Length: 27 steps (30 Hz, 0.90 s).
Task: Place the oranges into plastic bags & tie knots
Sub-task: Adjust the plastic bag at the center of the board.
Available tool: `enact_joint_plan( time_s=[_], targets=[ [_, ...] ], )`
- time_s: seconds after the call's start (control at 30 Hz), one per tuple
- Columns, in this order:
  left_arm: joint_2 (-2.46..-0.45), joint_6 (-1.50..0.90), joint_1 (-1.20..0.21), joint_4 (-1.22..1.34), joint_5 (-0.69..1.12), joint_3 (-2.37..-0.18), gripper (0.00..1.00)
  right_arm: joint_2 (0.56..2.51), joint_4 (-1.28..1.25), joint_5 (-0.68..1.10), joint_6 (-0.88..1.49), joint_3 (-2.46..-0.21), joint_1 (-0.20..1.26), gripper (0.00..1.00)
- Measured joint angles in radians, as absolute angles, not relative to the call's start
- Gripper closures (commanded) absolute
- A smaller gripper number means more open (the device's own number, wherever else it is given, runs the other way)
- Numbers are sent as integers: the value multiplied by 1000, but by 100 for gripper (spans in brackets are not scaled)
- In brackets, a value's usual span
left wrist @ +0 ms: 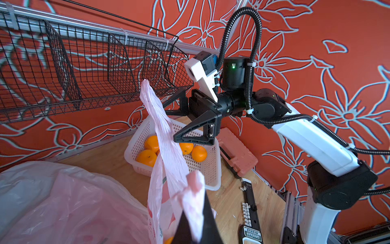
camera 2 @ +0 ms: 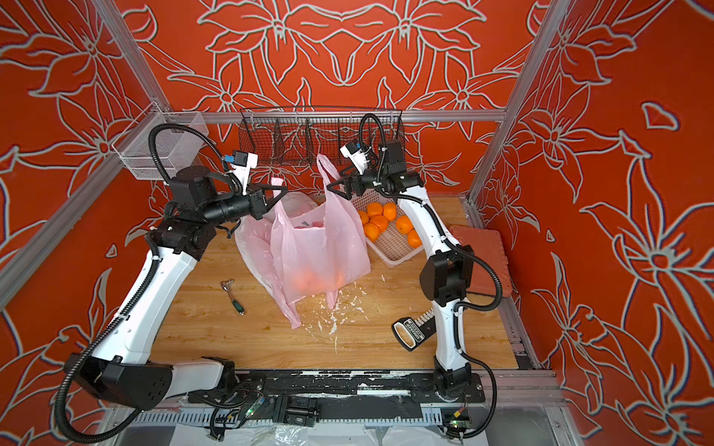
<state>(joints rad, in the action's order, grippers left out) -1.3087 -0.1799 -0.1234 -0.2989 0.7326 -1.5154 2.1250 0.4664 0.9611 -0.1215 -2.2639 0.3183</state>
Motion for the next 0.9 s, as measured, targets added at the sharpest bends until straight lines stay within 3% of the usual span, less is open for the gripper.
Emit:
enact_joint_plan(
  time_s=[0.23, 0.47, 0.77, 0.9],
  targets=[
    [-1308, -179, -123, -299, 736, -1515, 100, 2125, 466, 967, -121, -2264, 349, 2],
    [-1306, -179, -123, -299, 736, -1515, 100, 2125, 472, 939, -127, -2264, 375, 16],
    [-1304, -180, -123, -299, 731, -1510, 100, 2078, 376, 797, -105, -2113, 375, 25],
    [-1304, -180, -123, -298, 731, -1510, 100, 2063, 348, 750, -101, -2080, 376, 24]
  ],
)
